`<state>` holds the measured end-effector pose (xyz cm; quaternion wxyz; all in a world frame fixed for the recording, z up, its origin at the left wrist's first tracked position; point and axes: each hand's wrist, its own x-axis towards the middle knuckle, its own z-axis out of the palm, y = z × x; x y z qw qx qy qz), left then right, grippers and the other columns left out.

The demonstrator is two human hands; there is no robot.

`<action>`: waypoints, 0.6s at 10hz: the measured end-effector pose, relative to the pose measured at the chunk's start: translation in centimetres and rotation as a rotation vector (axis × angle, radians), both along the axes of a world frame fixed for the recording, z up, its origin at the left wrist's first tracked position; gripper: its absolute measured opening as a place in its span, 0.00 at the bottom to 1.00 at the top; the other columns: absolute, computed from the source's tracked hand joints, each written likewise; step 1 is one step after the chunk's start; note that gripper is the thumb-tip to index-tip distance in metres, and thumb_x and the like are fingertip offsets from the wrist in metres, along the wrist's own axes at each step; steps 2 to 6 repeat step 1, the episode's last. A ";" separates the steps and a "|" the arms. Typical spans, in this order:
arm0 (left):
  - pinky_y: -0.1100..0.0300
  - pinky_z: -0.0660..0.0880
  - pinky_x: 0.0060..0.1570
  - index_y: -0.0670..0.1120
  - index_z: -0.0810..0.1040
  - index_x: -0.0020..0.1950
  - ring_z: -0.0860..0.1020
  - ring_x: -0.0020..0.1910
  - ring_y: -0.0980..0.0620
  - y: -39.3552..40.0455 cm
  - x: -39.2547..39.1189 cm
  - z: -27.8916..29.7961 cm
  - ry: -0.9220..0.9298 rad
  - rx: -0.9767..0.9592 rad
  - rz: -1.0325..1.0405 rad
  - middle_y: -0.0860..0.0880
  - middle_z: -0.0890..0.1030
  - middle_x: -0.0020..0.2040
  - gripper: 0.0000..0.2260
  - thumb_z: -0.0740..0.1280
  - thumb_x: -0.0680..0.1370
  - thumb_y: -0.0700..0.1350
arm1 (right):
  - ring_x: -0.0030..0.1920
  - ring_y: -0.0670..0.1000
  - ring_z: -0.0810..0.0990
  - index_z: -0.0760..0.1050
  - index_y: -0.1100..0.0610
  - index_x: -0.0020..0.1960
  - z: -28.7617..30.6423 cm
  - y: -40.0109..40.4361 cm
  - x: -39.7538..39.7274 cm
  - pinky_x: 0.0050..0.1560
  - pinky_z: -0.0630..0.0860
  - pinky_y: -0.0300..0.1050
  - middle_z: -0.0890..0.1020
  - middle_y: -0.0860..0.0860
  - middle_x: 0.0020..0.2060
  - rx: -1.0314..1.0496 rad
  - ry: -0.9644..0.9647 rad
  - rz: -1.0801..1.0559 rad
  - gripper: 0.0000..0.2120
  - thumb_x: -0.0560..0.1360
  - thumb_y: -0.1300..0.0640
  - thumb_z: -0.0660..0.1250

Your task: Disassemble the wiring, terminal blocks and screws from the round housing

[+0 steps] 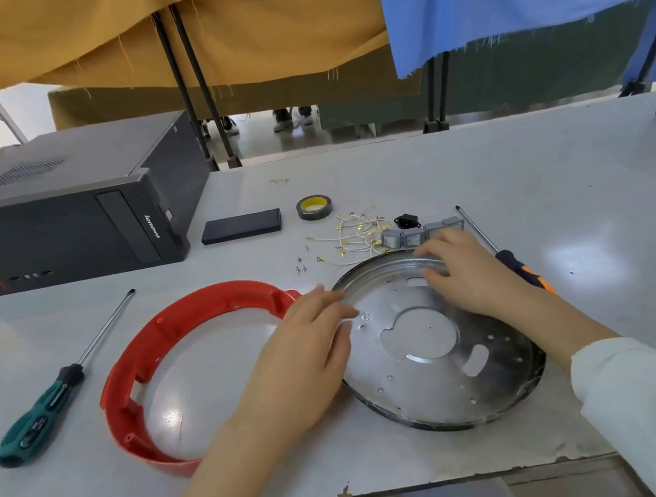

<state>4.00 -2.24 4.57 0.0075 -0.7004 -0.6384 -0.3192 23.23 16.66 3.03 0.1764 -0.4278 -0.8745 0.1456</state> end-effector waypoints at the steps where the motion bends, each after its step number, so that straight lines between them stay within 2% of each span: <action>1: 0.66 0.68 0.62 0.45 0.81 0.56 0.75 0.59 0.55 -2.6 1.9 -0.7 -0.011 0.092 -0.089 0.52 0.80 0.57 0.13 0.58 0.81 0.46 | 0.62 0.48 0.68 0.77 0.54 0.59 0.3 -2.3 0.9 0.60 0.65 0.41 0.75 0.49 0.56 -0.034 0.152 0.039 0.11 0.78 0.58 0.63; 6: 0.66 0.68 0.62 0.45 0.81 0.56 0.75 0.59 0.55 -2.6 1.9 -0.7 -0.011 0.092 -0.089 0.52 0.80 0.57 0.13 0.58 0.81 0.46 | 0.62 0.48 0.68 0.77 0.54 0.59 0.3 -2.3 0.9 0.60 0.65 0.41 0.75 0.49 0.56 -0.034 0.152 0.039 0.11 0.78 0.58 0.63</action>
